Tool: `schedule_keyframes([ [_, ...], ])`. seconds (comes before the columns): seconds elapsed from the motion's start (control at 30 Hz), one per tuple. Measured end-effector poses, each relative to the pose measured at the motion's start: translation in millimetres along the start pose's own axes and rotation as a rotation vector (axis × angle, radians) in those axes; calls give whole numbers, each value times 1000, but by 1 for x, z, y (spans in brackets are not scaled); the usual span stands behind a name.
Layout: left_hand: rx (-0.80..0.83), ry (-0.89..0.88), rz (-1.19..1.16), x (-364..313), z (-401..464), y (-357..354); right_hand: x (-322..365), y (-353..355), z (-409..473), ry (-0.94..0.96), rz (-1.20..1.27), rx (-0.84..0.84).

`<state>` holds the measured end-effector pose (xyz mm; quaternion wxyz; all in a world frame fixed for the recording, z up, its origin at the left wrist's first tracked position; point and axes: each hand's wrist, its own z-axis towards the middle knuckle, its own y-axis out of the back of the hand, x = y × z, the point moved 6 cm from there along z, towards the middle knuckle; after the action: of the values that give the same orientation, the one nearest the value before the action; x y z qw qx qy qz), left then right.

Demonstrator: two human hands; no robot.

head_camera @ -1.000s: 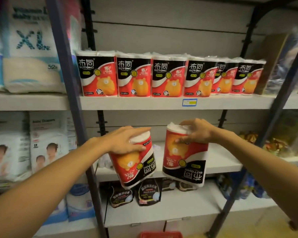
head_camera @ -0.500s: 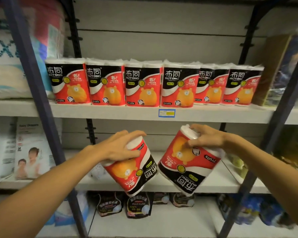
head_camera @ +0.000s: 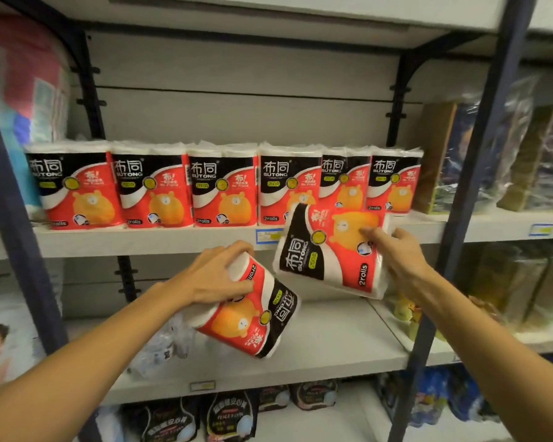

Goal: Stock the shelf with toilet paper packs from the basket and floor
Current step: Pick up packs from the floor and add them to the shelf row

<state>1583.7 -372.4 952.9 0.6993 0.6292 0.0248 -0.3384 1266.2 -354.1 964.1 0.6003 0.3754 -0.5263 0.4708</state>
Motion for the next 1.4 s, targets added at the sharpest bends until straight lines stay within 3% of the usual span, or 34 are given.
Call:
schedule_keyframes([
  [0.1,37,-31,-10,-1,4,-3,2,-15,-6,-26,246,-20],
  [0.2,31,-90,-11,-11,9,-2,2,-42,-16,-48,340,104],
  [0.4,-81,-191,-111,-16,11,8,-21,-53,-28,-101,160,234],
  [0.57,5,-174,-16,-8,20,3,-37,-48,-48,-150,-73,337],
  [0.7,7,-170,32,-9,24,-5,-28,-53,-51,-99,-92,361],
  [0.93,-46,-215,-4,-20,38,-20,-3,-34,-24,31,-162,233],
  [1.23,-151,-192,-178,-57,71,-16,41,41,62,212,8,-219],
  [1.4,-212,-178,-156,-77,81,-17,52,56,110,211,-2,-236],
])
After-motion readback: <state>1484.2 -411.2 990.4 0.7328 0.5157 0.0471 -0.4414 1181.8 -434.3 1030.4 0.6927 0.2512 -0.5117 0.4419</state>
